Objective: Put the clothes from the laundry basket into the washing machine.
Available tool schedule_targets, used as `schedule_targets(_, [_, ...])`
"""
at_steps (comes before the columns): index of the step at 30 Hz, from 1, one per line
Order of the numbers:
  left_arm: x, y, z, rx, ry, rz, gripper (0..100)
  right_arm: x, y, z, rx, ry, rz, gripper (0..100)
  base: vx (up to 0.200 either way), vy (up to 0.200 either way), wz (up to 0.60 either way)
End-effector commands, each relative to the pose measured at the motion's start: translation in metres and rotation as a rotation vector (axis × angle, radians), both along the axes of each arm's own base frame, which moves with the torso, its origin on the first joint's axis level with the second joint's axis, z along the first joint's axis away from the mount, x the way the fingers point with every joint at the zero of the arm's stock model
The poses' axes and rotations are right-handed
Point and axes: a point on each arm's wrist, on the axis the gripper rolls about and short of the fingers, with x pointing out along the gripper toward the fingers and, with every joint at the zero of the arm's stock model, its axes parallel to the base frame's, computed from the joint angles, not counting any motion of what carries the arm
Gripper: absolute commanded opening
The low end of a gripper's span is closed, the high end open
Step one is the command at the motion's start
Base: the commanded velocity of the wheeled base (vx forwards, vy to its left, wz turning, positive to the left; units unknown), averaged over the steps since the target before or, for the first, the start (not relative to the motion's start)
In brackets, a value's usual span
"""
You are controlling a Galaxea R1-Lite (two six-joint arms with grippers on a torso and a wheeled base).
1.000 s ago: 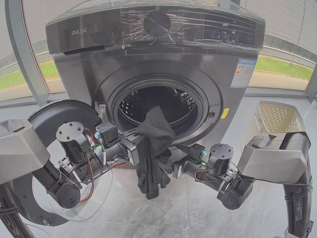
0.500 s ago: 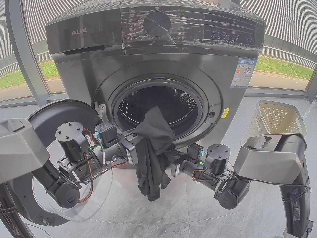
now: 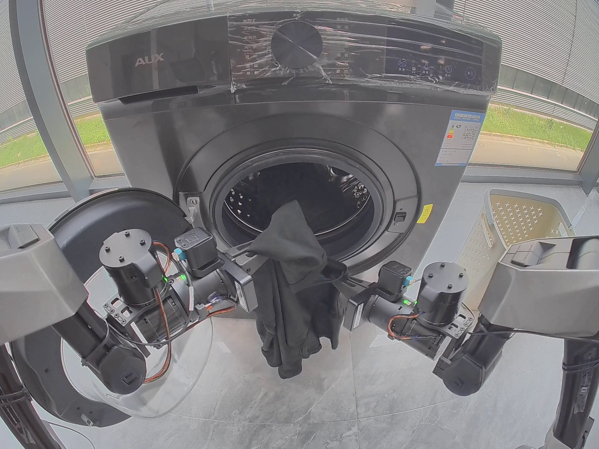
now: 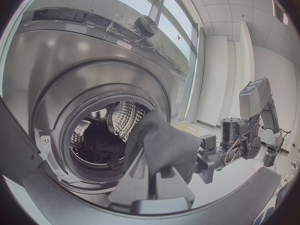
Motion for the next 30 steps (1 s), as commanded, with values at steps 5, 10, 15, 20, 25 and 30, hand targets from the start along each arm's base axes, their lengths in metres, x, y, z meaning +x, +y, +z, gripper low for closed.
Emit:
schedule_targets(5, [-0.033, 0.014, 0.025, -0.026, -0.043, -0.014, 0, -0.041, -0.026, 0.046, 0.034, -0.032, 0.003, 0, 0.0, 0.0, 0.0])
schedule_targets(10, [-0.049, 0.023, 0.02, -0.006, -0.011, -0.017, 0, -0.058, -0.043, 0.051, 0.019, -0.015, 0.003, 0, 0.0, 0.0, 0.0])
schedule_targets(15, [-0.051, 0.024, 0.012, -0.007, 0.033, -0.017, 0, -0.065, -0.054, 0.064, 0.039, -0.04, -0.021, 0, 0.0, 0.0, 0.0])
schedule_targets(20, [-0.047, 0.023, 0.011, -0.009, 0.042, -0.013, 0, -0.062, -0.055, 0.068, 0.05, -0.057, -0.033, 0, 0.0, 0.0, 0.0])
schedule_targets(25, [-0.046, 0.026, 0.006, 0.001, 0.059, -0.002, 0, -0.052, -0.065, 0.072, 0.06, -0.074, -0.081, 0, 0.0, 0.0, 0.0])
schedule_targets(30, [-0.046, 0.026, 0.005, 0.002, 0.064, 0.001, 0, -0.042, -0.073, 0.076, 0.072, -0.096, -0.114, 0, 0.0, 0.0, 0.0])
